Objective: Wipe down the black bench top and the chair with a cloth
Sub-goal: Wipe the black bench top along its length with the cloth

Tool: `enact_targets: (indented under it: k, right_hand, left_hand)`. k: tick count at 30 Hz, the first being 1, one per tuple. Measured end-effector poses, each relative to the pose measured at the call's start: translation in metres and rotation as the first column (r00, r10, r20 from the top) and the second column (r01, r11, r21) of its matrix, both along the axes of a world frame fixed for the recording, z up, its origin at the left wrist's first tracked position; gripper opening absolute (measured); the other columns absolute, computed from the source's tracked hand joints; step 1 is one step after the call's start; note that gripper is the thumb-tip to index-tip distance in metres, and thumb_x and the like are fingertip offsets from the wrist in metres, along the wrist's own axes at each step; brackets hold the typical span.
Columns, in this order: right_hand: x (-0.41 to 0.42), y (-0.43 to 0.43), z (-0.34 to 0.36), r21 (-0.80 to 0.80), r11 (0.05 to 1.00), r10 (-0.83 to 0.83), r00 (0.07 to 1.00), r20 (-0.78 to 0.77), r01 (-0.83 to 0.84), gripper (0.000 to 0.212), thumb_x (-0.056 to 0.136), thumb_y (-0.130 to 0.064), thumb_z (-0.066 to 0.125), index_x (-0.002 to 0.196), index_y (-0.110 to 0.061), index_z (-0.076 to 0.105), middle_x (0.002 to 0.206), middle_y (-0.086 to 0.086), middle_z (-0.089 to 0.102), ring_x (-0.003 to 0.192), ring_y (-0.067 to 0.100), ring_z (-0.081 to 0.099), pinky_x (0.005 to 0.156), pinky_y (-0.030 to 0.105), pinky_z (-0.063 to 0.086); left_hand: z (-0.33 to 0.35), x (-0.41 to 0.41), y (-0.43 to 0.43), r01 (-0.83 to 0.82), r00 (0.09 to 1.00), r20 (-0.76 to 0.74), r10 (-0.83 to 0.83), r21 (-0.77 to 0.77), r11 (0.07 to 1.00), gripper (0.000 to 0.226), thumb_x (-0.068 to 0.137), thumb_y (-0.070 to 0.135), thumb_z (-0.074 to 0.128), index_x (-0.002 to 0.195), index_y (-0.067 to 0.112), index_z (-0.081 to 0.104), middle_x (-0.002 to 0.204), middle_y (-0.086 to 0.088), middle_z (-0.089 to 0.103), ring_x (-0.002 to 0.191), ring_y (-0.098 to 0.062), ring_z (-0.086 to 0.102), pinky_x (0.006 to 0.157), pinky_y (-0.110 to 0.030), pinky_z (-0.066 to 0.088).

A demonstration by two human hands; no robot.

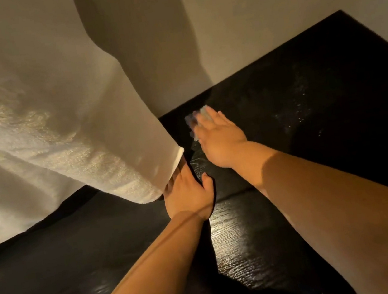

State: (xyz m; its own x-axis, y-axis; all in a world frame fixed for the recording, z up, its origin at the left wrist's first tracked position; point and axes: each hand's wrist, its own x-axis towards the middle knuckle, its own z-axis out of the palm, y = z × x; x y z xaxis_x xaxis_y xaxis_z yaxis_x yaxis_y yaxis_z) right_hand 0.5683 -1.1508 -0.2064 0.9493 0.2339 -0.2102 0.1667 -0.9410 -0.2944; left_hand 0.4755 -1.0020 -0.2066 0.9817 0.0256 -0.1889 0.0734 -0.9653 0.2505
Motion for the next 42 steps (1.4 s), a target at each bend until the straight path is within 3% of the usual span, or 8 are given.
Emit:
enact_targets:
  k: [5,9,13,20,24,27,33,42]
  right_hand:
    - [-0.025,-0.032,-0.008,0.082,0.923,0.363,0.92,0.145,-0.377,0.056,0.105,-0.026,0.048,0.16,-0.019,0.039,0.17,0.003,0.026,0.16,0.031,0.01,0.126,0.041,0.001]
    - [0.02,-0.069,-0.002,-0.005,0.991,0.134,0.991,0.028,-0.134,0.064,0.109,-0.029,0.035,0.167,-0.024,0.007,0.175,-0.002,-0.004,0.16,0.028,-0.01,0.127,0.041,-0.006]
    - [0.041,-0.054,0.001,-0.037,0.996,-0.079,0.997,-0.011,0.078,0.066,0.109,-0.03,0.033,0.167,-0.019,0.004,0.174,0.003,-0.008,0.158,0.033,-0.015,0.128,0.046,-0.007]
    - [0.017,0.012,-0.002,-0.021,0.956,0.292,0.955,0.058,-0.291,0.065,0.107,-0.033,0.039,0.166,-0.023,0.013,0.175,0.0,0.0,0.159,0.031,-0.009,0.128,0.044,-0.002]
    - [0.042,-0.019,-0.004,-0.03,0.991,0.131,0.989,0.074,-0.129,0.059,0.109,-0.032,0.034,0.165,-0.019,0.022,0.174,0.002,0.006,0.16,0.03,-0.004,0.128,0.043,-0.001]
    - [0.046,-0.011,0.0,-0.035,0.999,-0.007,1.0,0.026,0.008,0.068,0.106,-0.033,0.038,0.167,-0.019,0.011,0.174,0.004,0.001,0.159,0.033,-0.01,0.129,0.046,-0.003]
    - [0.037,0.013,0.0,-0.083,0.934,0.353,0.934,0.06,-0.348,0.067,0.108,-0.034,0.039,0.167,-0.019,0.011,0.175,0.0,-0.002,0.159,0.033,-0.007,0.128,0.045,0.001]
    - [0.056,0.007,0.007,-0.059,0.954,0.298,0.954,0.044,-0.295,0.063,0.11,-0.034,0.034,0.166,-0.019,0.009,0.175,0.002,-0.003,0.159,0.03,-0.006,0.128,0.044,0.002]
  left_hand:
    - [0.011,-0.001,-0.006,-0.005,1.0,-0.014,0.005,0.012,1.0,0.071,0.1,0.053,0.041,0.164,0.026,0.025,0.165,-0.003,0.041,0.153,-0.025,0.032,0.127,-0.043,0.019]
    - [0.018,-0.001,-0.008,-0.028,0.999,-0.03,0.028,0.009,1.0,0.062,0.102,0.051,0.043,0.158,0.025,0.034,0.158,-0.004,0.048,0.147,-0.027,0.038,0.122,-0.043,0.025]
    - [0.015,0.0,-0.008,-0.026,1.0,-0.017,0.026,0.02,0.999,0.07,0.101,0.049,0.046,0.163,0.026,0.025,0.165,-0.003,0.039,0.152,-0.026,0.032,0.125,-0.044,0.021]
    - [0.015,0.001,-0.009,-0.03,0.999,-0.028,0.031,0.043,0.999,0.07,0.101,0.048,0.048,0.163,0.024,0.028,0.165,-0.004,0.04,0.152,-0.027,0.033,0.124,-0.043,0.022]
    - [0.016,0.002,-0.009,-0.031,0.999,-0.024,0.031,0.015,0.999,0.07,0.1,0.049,0.047,0.163,0.029,0.024,0.164,-0.001,0.042,0.149,-0.026,0.037,0.123,-0.043,0.026]
    - [0.017,0.001,-0.008,-0.037,0.999,-0.02,0.036,-0.001,0.999,0.068,0.1,0.05,0.047,0.162,0.03,0.026,0.162,0.001,0.044,0.147,-0.025,0.039,0.122,-0.041,0.026]
    - [0.017,0.002,-0.01,-0.05,0.998,-0.046,0.051,0.015,0.999,0.067,0.1,0.051,0.046,0.161,0.028,0.03,0.161,0.0,0.045,0.148,-0.023,0.039,0.122,-0.041,0.025]
    - [0.013,0.003,-0.008,-0.038,0.999,-0.028,0.038,0.016,0.999,0.067,0.099,0.05,0.047,0.159,0.027,0.031,0.162,-0.001,0.044,0.148,-0.023,0.037,0.122,-0.04,0.025]
